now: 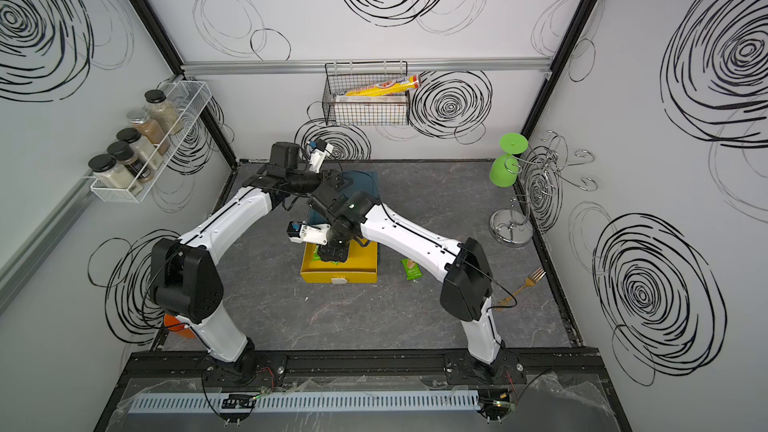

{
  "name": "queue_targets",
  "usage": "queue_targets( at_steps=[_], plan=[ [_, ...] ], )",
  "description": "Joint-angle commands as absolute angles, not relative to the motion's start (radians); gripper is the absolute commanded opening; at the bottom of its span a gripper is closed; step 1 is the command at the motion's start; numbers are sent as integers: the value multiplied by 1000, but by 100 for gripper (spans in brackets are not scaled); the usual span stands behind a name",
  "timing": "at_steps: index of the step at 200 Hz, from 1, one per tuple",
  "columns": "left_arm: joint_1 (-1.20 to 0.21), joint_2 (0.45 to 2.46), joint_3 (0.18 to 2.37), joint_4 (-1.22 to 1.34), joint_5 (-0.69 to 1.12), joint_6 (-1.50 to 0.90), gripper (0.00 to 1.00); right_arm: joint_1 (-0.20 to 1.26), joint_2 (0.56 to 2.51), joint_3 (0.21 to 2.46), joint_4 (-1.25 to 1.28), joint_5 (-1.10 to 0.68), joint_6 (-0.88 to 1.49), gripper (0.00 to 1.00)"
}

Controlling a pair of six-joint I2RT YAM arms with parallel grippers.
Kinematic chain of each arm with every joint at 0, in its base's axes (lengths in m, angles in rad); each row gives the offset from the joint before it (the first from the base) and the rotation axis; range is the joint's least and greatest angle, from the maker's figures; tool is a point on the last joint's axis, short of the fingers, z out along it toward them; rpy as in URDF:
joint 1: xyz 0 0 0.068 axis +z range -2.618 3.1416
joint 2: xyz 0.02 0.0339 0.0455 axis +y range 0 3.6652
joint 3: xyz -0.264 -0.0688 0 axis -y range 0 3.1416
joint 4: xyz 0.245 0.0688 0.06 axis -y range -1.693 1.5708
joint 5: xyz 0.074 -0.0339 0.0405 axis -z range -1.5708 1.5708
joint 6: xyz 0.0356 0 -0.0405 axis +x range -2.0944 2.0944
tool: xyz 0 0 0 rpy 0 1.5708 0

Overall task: Take the cookies out of the drawer
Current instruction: Pick up the cookie from the drawer.

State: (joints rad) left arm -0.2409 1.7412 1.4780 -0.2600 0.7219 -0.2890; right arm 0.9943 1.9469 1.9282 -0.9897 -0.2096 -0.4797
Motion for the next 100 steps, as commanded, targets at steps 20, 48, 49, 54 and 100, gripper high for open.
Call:
queue_targets(
  at_steps=[20, 48, 49, 54, 100],
  plan=[
    [-232, 1789, 1476, -314, 701, -294, 58, 994, 1793, 1892, -918, -259, -469, 24],
    [-231, 1792, 1479, -314, 704, -295, 58, 993, 1718, 1840, -885, -266, -451, 24],
    [-231, 1790, 1479, -314, 704, -295, 58, 993, 1716, 1838, -884, -266, -451, 24],
    [-229, 1790, 1479, -314, 707, -296, 58, 994, 1700, 1829, -881, -265, -448, 24],
    [-213, 1782, 1483, -289, 742, -321, 58, 989, 1508, 1676, -822, -210, -386, 23]
  ],
)
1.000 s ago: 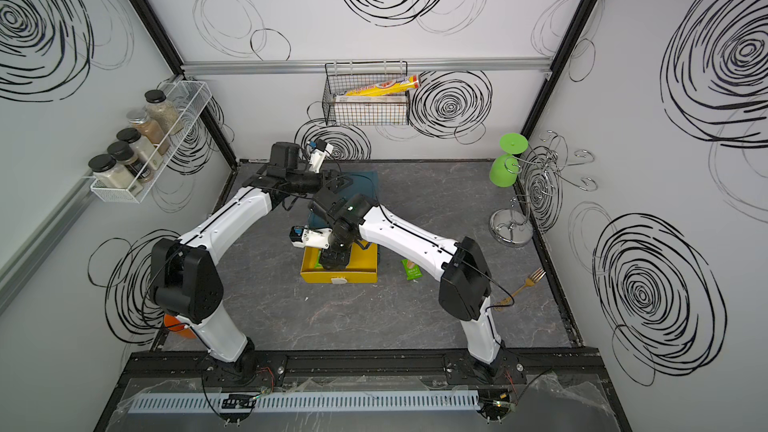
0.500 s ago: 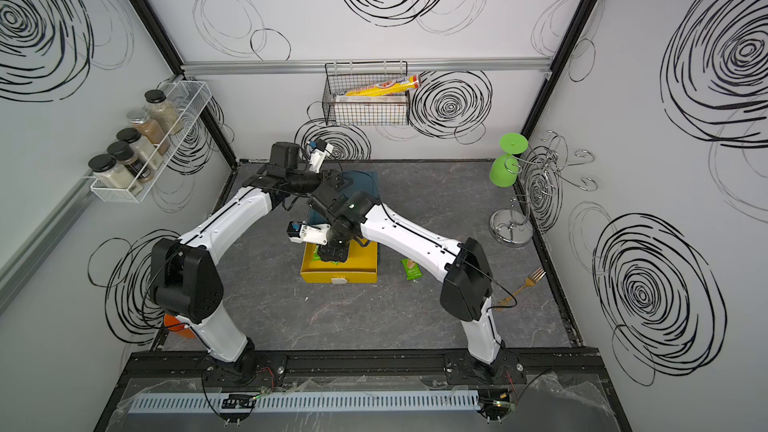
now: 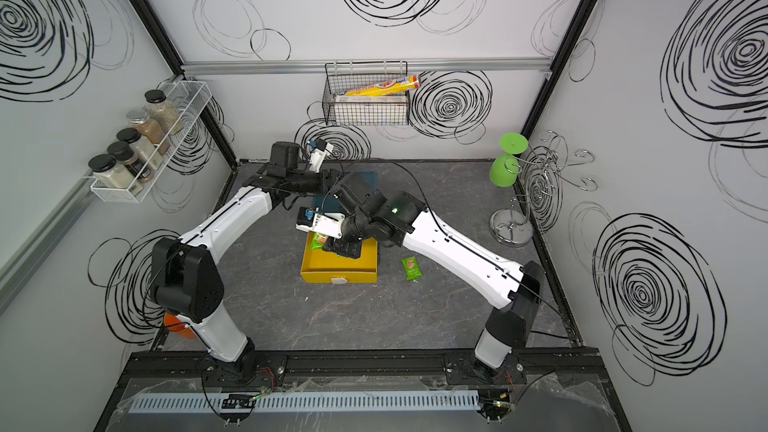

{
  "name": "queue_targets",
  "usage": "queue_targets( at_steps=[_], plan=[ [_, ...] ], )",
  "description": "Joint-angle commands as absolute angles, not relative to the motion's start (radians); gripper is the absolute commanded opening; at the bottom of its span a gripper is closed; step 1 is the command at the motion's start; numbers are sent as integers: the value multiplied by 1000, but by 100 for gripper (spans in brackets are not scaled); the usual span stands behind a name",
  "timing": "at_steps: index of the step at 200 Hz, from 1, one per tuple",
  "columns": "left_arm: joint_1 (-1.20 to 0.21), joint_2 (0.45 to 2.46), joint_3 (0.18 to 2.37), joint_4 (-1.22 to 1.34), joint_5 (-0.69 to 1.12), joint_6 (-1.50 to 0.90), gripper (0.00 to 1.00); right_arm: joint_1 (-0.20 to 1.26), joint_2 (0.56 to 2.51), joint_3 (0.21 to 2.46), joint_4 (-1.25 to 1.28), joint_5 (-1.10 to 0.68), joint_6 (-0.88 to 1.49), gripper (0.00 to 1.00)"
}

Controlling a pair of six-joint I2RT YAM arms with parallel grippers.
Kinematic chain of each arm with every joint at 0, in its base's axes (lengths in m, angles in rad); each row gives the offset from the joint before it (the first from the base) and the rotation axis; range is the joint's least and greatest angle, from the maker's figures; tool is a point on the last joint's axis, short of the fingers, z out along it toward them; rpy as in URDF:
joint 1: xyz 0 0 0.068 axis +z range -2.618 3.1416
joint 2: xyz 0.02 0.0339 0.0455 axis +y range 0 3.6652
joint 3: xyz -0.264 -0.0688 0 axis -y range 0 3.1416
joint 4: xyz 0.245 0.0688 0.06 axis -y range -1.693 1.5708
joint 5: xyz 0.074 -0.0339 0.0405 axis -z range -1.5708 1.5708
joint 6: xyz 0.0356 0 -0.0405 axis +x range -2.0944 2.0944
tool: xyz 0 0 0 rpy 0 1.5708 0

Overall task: Take the cookies out of the drawer
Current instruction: Pick up the cookie from the drawer, then place the cookie at the center of the board.

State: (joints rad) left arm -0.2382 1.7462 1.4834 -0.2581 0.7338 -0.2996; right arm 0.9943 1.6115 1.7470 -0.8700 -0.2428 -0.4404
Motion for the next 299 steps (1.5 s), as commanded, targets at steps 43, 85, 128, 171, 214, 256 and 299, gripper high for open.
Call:
queue_targets(
  at_steps=[43, 85, 128, 171, 214, 256, 299],
  plan=[
    [-210, 1783, 1495, -285, 756, -325, 59, 785, 1206, 1409, -627, -192, -212, 25],
    [-205, 1783, 1488, -293, 759, -316, 59, 545, 1240, 1262, -561, -155, -48, 25],
    [-205, 1780, 1482, -293, 768, -313, 60, 355, 1408, 1079, -366, -185, 166, 23],
    [-204, 1779, 1476, -296, 763, -309, 60, 342, 1551, 1017, -281, -120, 248, 33],
    [-204, 1776, 1466, -296, 760, -309, 60, 325, 1575, 996, -269, -73, 267, 63],
    [-204, 1769, 1450, -294, 755, -308, 60, 328, 1425, 983, -286, -99, 258, 60],
    [-207, 1769, 1439, -297, 744, -302, 58, 525, 1030, 773, -186, -176, 414, 13]
  ],
)
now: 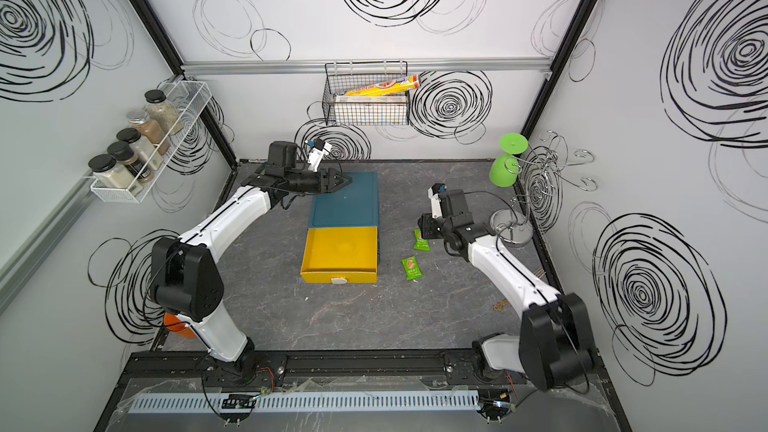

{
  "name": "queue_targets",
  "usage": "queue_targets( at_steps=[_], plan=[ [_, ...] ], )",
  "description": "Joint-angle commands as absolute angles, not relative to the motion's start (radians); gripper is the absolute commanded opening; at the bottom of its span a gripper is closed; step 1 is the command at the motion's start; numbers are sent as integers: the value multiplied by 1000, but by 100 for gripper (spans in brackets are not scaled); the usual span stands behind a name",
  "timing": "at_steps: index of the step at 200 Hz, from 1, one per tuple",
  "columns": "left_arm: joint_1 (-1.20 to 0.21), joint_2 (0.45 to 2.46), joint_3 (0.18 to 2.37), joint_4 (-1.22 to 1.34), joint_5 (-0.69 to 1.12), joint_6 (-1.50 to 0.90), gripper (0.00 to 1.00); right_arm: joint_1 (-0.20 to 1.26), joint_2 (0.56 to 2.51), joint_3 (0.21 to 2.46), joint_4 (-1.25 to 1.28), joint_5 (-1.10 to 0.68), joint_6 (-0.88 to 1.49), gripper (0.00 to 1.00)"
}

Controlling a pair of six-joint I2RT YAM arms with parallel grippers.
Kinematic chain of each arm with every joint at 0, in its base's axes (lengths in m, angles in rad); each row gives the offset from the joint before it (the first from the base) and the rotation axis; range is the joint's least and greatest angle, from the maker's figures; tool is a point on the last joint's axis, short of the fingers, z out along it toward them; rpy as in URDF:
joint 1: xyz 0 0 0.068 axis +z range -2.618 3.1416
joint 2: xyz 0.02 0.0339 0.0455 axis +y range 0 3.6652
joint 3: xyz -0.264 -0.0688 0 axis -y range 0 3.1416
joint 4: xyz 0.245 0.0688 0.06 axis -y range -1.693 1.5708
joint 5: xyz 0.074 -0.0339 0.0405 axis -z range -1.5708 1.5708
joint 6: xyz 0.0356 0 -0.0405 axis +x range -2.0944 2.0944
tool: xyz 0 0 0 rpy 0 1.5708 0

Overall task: Take the cookies out of the drawer
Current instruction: Place the cookie at the center of the board, then close the drawer in the storage box.

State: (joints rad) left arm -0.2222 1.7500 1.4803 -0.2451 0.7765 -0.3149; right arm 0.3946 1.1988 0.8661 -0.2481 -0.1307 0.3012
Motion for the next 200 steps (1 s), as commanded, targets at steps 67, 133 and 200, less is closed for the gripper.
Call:
queue_targets(
  at_steps=[67, 133, 200],
  plan=[
    [-225, 1778, 1415, -318, 709, -288, 25, 1109, 774, 424, 210, 170, 693, 0],
    [-255, 1783, 1383, -310, 682, -295, 13, 1397, 891, 435, 344, 439, 639, 0],
    [-273, 1814, 1386, -342, 675, -268, 7, 1396, 1047, 437, 518, 511, 572, 0]
  ],
)
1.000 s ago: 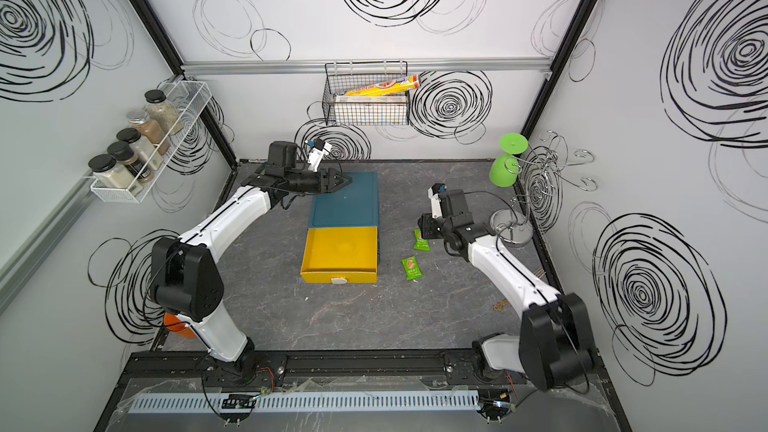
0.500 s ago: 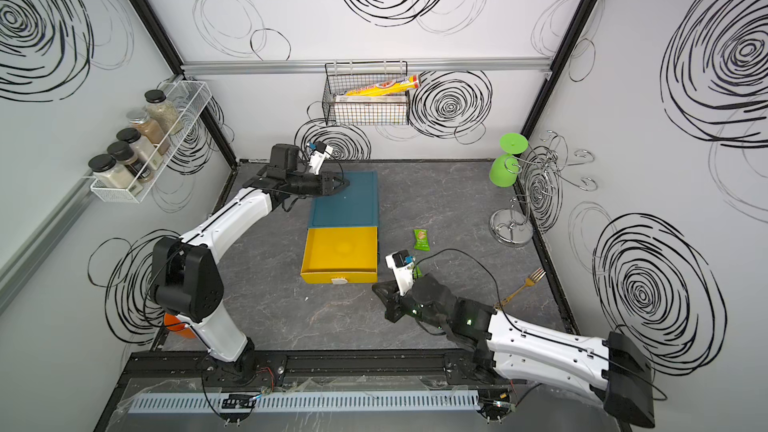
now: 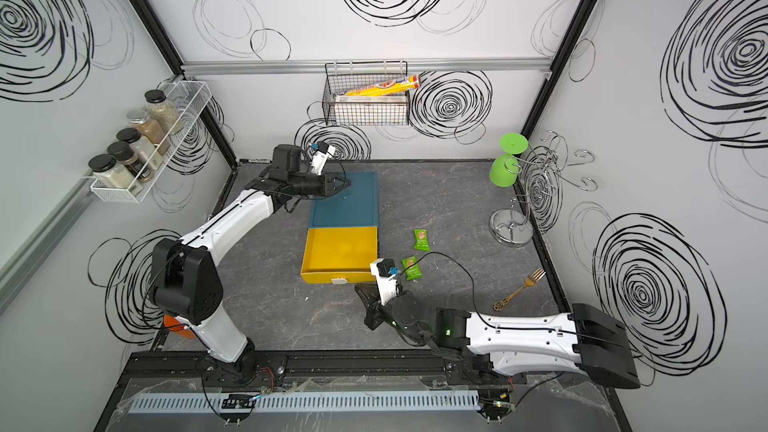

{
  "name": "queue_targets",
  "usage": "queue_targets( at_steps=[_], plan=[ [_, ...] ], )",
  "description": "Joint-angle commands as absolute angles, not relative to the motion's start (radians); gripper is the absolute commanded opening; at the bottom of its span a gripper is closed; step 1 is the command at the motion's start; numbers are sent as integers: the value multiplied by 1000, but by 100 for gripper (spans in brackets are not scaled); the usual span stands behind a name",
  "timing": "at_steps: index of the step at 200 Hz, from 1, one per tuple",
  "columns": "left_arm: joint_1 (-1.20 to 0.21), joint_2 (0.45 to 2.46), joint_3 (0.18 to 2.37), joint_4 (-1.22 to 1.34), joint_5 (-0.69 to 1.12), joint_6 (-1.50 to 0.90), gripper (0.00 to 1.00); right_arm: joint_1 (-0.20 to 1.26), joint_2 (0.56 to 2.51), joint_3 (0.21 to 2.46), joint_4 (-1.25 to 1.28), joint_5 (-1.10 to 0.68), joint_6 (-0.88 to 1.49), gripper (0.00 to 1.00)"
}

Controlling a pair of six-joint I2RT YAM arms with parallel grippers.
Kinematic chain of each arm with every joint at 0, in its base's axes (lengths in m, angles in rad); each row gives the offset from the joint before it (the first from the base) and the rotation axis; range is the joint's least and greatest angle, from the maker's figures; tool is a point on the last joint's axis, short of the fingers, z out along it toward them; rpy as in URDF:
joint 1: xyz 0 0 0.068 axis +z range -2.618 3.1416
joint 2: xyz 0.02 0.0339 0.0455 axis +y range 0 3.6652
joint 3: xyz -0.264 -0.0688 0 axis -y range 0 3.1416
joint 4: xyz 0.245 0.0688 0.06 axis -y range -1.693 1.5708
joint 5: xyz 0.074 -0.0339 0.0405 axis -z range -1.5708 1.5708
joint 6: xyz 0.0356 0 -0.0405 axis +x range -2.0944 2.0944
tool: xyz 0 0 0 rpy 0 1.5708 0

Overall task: Take the cookies out of the drawer
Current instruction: Close the drawer in the storage box.

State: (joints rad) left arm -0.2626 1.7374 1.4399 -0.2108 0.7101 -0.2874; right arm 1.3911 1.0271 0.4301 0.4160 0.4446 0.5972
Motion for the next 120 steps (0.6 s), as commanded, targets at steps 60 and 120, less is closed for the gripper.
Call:
queue_targets(
  at_steps=[60, 120],
  plan=[
    [-288, 1830, 1378, -330, 701, -261, 5, 1392, 1063, 445, 588, 625, 459, 0],
    [-292, 1833, 1365, -326, 716, -258, 4, 1337, 1114, 462, 594, 555, 453, 0]
  ],
)
